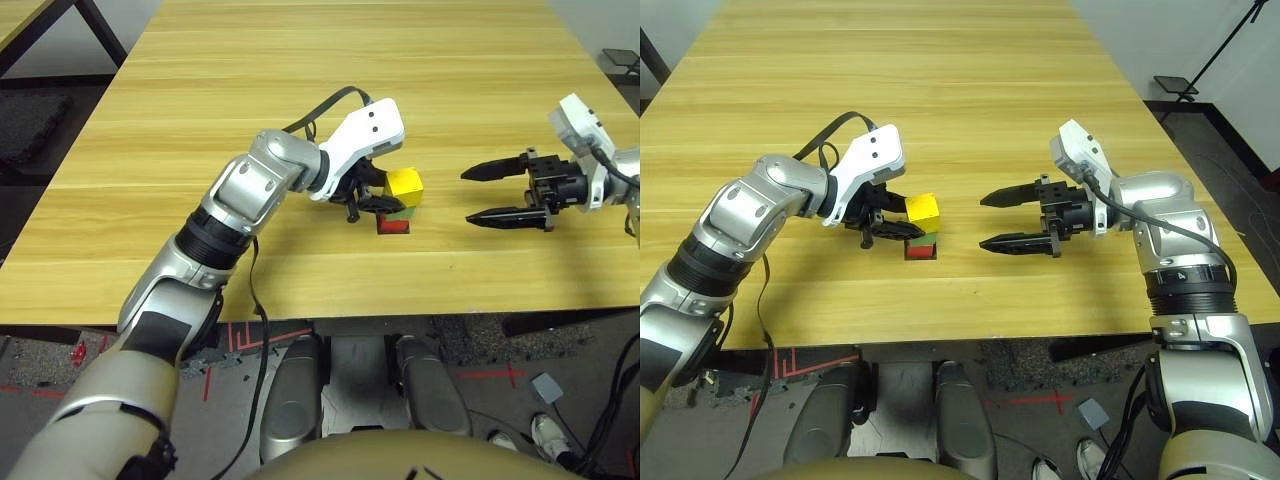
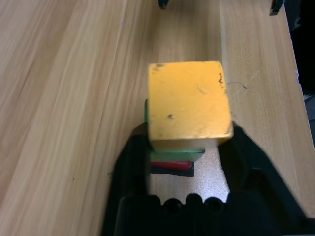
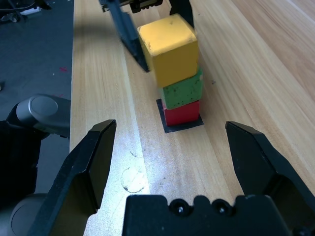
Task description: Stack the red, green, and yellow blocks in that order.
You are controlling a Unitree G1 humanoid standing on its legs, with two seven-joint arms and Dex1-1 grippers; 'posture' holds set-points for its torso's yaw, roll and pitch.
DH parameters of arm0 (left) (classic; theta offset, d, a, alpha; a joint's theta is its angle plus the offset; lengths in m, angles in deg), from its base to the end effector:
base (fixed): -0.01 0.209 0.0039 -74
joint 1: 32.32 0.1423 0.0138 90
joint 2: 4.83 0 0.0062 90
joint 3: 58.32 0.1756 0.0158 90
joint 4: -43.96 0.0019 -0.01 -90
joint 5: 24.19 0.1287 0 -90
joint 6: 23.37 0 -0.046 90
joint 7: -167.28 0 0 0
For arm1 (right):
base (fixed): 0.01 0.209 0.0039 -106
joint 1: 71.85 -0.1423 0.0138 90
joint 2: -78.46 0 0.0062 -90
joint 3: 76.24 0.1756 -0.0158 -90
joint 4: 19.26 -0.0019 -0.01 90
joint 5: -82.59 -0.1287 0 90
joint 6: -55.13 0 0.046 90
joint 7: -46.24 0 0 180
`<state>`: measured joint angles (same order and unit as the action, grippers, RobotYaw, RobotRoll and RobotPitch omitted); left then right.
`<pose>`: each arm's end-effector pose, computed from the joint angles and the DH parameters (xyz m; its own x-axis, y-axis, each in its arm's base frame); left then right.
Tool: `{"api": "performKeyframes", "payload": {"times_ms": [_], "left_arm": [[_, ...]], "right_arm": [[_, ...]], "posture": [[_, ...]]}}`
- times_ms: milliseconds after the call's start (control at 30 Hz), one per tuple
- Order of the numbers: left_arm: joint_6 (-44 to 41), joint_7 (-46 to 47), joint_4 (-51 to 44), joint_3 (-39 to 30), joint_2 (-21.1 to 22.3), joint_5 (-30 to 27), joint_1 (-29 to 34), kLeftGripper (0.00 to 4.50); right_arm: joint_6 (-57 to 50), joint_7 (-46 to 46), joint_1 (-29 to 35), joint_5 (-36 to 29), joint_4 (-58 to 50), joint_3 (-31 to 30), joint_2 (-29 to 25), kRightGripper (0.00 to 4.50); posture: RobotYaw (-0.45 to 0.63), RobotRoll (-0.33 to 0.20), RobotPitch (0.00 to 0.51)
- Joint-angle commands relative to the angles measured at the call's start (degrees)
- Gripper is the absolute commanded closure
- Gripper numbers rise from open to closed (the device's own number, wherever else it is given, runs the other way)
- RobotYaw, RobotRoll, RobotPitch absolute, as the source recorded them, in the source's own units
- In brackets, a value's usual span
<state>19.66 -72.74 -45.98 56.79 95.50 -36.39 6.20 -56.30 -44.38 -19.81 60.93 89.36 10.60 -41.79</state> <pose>0.2911 0.1129 0.2124 0.2197 -0.8202 -0.5282 0.9749 0.1641 0.1507 0.2838 -0.2767 0.2021 0.1452 0.9217 -0.3598 -0.9888 0.1483 -0.0193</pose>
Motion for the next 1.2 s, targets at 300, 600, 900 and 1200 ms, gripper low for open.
{"api": "performKeyframes", "payload": {"times_ms": [300, 600, 900, 1200], "left_arm": [[-8.7, 8.4, -8.5, -23.3, 1.9, -9.9, 1.7, 0.03], [13.0, 37.4, -4.8, -43.7, -8.1, -3.0, 19.0, 0.03], [33.7, 44.6, 2.6, -42.7, -11.6, 1.6, 26.1, 0.03], [37.4, 52.2, 0.8, -42.5, -13.9, 3.5, 30.5, 0.03]], "right_arm": [[-1.6, 3.5, -3.6, -2.6, 6.7, 6.4, -0.4, 0.0], [13.3, 29.2, -7.9, -0.9, 31.2, 20.7, 3.8, 0.0], [29.4, 44.7, -5.1, 0.6, 46.1, 26.4, 4.1, 0.0], [35.7, 51.9, -3.7, 1.3, 50.1, 28.0, 4.9, 0.0]], "posture": [[0.14, 0.02, 0.151], [0.13, 0.008, 0.134], [0.11, 0.005, 0.143], [0.11, -0.01, 0.136]]}}
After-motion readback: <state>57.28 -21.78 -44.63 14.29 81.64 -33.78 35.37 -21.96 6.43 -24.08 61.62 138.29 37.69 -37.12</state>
